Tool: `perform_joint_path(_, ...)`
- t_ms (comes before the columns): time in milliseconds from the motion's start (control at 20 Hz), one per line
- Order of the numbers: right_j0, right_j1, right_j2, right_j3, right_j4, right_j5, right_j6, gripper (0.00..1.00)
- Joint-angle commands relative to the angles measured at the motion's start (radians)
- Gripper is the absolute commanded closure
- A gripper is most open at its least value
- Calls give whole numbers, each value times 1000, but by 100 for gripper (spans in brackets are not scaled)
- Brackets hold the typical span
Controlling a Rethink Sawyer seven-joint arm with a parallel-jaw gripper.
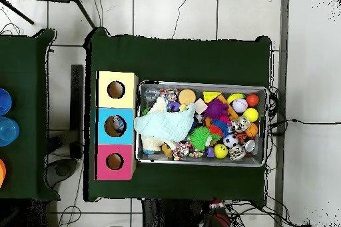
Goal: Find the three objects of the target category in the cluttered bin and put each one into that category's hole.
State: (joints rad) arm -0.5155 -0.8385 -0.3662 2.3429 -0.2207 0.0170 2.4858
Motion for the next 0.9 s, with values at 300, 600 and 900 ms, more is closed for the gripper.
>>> perform_joint_path(300, -96, 82, 202, 69, 136, -107, 238, 0)
perform_joint_path(600, -61, 173, 224, 60, 234, -219, 306, 0)
perform_joint_path(900, -31, 195, 264, 68, 322, -261, 328, 0)
